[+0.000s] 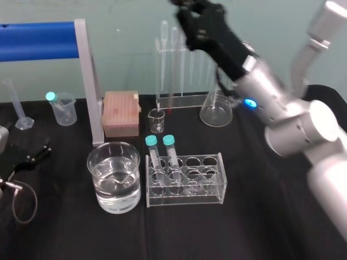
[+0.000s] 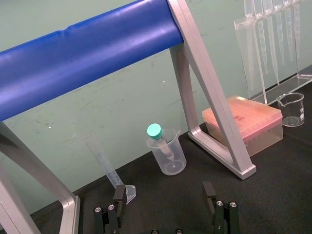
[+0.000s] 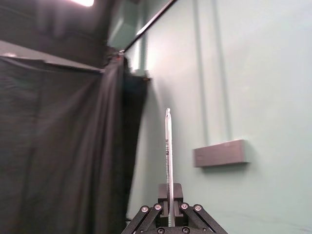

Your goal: Hold the thermometer with one hand and immerse one end into the beaker, then reinsert it into the test tube rack.

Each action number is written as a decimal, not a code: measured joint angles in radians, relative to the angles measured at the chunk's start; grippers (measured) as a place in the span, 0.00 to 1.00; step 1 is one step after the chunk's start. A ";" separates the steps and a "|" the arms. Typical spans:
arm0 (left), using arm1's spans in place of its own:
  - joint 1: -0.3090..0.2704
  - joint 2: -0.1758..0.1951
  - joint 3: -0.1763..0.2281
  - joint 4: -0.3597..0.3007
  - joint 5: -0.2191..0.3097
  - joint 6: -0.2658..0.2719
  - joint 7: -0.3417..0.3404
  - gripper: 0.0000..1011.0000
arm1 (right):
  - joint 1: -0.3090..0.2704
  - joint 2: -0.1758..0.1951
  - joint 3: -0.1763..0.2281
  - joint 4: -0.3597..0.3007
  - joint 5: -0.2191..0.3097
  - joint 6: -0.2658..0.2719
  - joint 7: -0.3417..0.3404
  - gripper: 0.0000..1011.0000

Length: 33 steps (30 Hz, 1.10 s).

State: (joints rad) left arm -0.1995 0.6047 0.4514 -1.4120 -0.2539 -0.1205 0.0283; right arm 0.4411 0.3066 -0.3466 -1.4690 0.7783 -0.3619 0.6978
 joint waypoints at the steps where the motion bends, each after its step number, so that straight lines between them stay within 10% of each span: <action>1: 0.000 0.000 0.000 0.000 0.000 0.000 0.000 1.00 | -0.016 0.007 0.012 -0.013 0.000 -0.003 -0.009 0.06; 11: 0.000 0.000 0.000 0.000 0.000 0.000 0.000 1.00 | -0.180 0.057 0.110 -0.097 -0.004 -0.014 -0.075 0.06; 33: 0.000 0.000 0.000 0.000 0.000 0.000 0.000 1.00 | -0.220 0.045 0.131 0.016 -0.014 -0.009 -0.041 0.06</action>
State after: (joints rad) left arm -0.1995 0.6047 0.4514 -1.4120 -0.2539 -0.1205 0.0283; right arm 0.2215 0.3518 -0.2153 -1.4534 0.7641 -0.3705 0.6565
